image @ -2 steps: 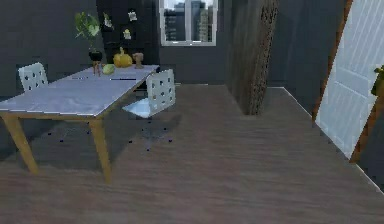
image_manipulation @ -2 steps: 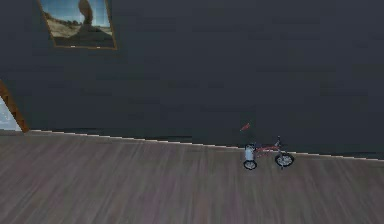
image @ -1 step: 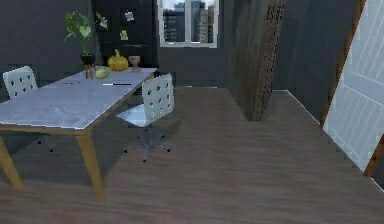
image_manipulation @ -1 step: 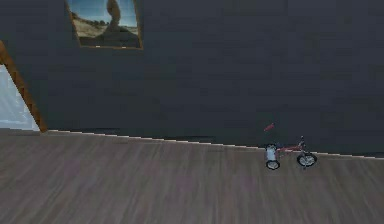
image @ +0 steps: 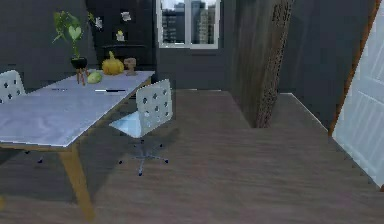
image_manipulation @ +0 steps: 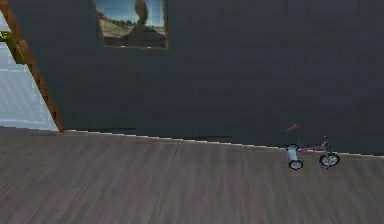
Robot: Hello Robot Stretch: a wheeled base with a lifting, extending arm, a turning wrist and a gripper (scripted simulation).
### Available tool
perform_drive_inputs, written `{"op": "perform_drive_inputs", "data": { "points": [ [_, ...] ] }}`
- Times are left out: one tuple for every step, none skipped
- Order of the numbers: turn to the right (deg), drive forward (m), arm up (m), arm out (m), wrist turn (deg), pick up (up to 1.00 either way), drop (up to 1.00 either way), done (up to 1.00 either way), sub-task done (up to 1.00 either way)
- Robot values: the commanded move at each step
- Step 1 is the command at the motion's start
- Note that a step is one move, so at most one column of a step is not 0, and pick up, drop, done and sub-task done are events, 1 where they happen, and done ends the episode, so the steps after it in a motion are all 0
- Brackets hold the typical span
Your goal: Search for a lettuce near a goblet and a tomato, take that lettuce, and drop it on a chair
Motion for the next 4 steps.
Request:
{"op": "perform_drive_inputs", "data": {
  "points": [
    [12.0, 0.00, 0.00, 0.00, 0.0, 0.00, 0.00, 0.00, 0.00],
    [0.0, 1.00, 0.00, 0.00, 0.0, 0.00, 0.00, 0.00, 0.00],
    [0.0, 0.35, 0.00, 0.00, 0.0, 0.00, 0.00, 0.00, 0.00],
    [-3.0, 0.00, 0.00, 0.00, 0.0, 0.00, 0.00, 0.00, 0.00]
  ]
}}
